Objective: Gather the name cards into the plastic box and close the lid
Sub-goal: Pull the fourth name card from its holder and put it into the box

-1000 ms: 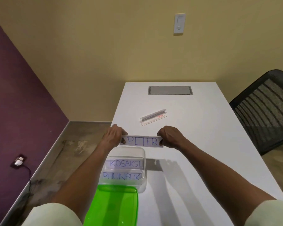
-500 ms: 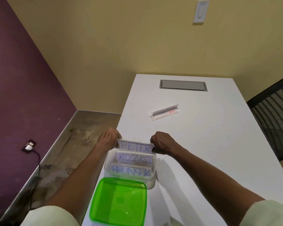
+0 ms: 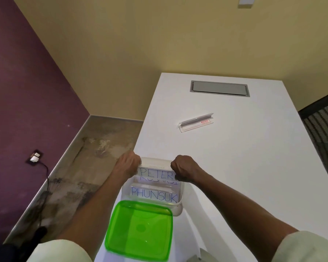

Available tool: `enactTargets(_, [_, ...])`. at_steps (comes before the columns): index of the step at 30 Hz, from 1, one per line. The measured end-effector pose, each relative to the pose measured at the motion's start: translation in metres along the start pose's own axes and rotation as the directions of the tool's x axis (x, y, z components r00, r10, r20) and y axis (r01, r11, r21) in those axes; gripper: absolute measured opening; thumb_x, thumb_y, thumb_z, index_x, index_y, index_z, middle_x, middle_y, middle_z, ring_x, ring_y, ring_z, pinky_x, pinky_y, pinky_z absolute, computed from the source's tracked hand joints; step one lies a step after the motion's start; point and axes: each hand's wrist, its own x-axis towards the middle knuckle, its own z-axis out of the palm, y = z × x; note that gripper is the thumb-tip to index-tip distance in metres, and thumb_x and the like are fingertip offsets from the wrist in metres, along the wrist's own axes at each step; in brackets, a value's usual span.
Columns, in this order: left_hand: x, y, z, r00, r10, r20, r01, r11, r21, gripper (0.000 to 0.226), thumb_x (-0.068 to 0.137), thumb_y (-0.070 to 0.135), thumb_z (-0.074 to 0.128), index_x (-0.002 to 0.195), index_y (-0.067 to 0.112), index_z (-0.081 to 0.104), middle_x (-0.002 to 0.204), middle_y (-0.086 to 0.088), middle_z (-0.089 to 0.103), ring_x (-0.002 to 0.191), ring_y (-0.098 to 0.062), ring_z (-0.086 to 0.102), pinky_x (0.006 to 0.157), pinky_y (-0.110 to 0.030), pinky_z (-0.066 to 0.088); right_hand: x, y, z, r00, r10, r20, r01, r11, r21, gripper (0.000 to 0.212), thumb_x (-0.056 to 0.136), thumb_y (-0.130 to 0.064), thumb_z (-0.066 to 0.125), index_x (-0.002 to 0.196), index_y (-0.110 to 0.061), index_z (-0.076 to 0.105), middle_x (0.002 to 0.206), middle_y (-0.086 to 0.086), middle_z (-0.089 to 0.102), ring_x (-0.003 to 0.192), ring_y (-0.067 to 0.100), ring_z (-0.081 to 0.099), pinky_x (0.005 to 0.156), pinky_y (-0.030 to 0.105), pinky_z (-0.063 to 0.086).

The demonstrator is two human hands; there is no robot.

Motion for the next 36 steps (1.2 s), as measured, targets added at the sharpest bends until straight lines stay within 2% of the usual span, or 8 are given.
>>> enactTargets(4, [0.001,0.003,0.011,0.999,0.030,0.013,-0.031,0.998,0.058,0.029,0.083,0.008,0.064,0.108,0.019,0.073,0.109,-0.007,0.071,0.098,-0.025,0.066,0.086,-0.033,0.052,0.002,-0.001,0.009,1.000,-0.014,0.025,0.015,0.998,-0.065,0.002,0.070,-0.005,0.063,0.071,-0.006,0.063,0.072,0.016,0.065,0.068,0.032,0.063,0.056,0.028,0.030])
enactTargets(10, [0.005,0.008,0.017,0.996,0.081,0.027,-0.084,0.985,0.149,0.025,0.084,0.005,0.059,0.101,0.017,0.073,0.100,-0.008,0.073,0.091,-0.025,0.068,0.078,-0.033,0.054,-0.003,-0.003,0.023,0.999,-0.021,-0.027,0.020,0.999,-0.030,0.033,0.028,-0.015,0.085,0.042,-0.016,0.055,0.038,0.000,0.049,0.034,0.018,0.050,0.038,0.012,0.028])
enactTargets(15, [0.006,0.008,0.030,0.994,0.103,0.044,-0.110,0.971,0.211,0.028,0.088,0.010,0.055,0.112,0.018,0.069,0.109,-0.008,0.068,0.101,-0.026,0.063,0.092,-0.037,0.047,-0.005,-0.005,0.023,0.998,-0.048,-0.045,0.046,0.997,-0.065,0.032,0.037,-0.012,0.087,0.044,-0.017,0.056,0.039,0.000,0.050,0.036,0.018,0.049,0.039,0.015,0.026])
enactTargets(19, [0.000,0.012,0.029,0.995,0.093,0.040,-0.100,0.968,0.231,0.019,0.082,0.011,0.065,0.097,0.019,0.074,0.092,-0.008,0.069,0.084,-0.024,0.066,0.071,-0.030,0.051,-0.004,-0.008,0.027,0.994,-0.066,-0.082,0.049,0.980,-0.195,0.030,0.051,-0.007,0.078,0.048,-0.021,0.052,0.042,-0.003,0.046,0.041,0.017,0.045,0.046,0.022,0.020])
enactTargets(22, [-0.003,0.014,0.031,0.993,0.117,-0.021,-0.105,0.946,0.307,0.019,0.052,0.018,0.087,0.065,0.023,0.074,0.062,0.002,0.064,0.055,-0.014,0.062,0.051,-0.019,0.047,-0.002,-0.011,0.029,0.996,-0.070,-0.053,0.056,0.969,-0.241,0.030,0.051,-0.007,0.077,0.047,-0.022,0.051,0.041,-0.005,0.044,0.042,0.016,0.045,0.047,0.023,0.019])
enactTargets(28, [0.000,0.013,0.042,0.995,0.094,0.036,-0.100,0.958,0.269,0.021,0.085,0.011,0.057,0.097,0.020,0.072,0.093,-0.005,0.069,0.088,-0.021,0.065,0.078,-0.028,0.048,0.001,-0.014,0.033,0.996,-0.085,-0.021,0.075,0.953,-0.292,0.033,0.054,-0.003,0.076,0.050,-0.024,0.051,0.041,-0.006,0.042,0.042,0.015,0.042,0.049,0.024,0.020])
enactTargets(32, [-0.002,0.015,0.038,0.988,0.157,0.000,-0.151,0.951,0.269,0.025,0.036,0.026,0.089,0.050,0.025,0.069,0.048,0.006,0.056,0.045,-0.009,0.057,0.049,-0.014,0.042,0.004,-0.015,0.035,0.995,-0.094,-0.036,0.079,0.950,-0.303,0.034,0.054,-0.001,0.075,0.050,-0.024,0.050,0.042,-0.006,0.041,0.043,0.013,0.041,0.050,0.024,0.022])
enactTargets(36, [-0.002,0.009,0.048,0.973,0.217,-0.077,-0.190,0.947,0.260,0.032,0.028,0.020,0.092,0.048,0.021,0.066,0.045,0.005,0.053,0.041,-0.012,0.055,0.052,-0.015,0.046,0.006,-0.015,0.038,0.996,-0.088,-0.012,0.080,0.955,-0.285,0.035,0.051,-0.001,0.077,0.048,-0.024,0.050,0.041,-0.008,0.041,0.043,0.013,0.042,0.050,0.024,0.021])
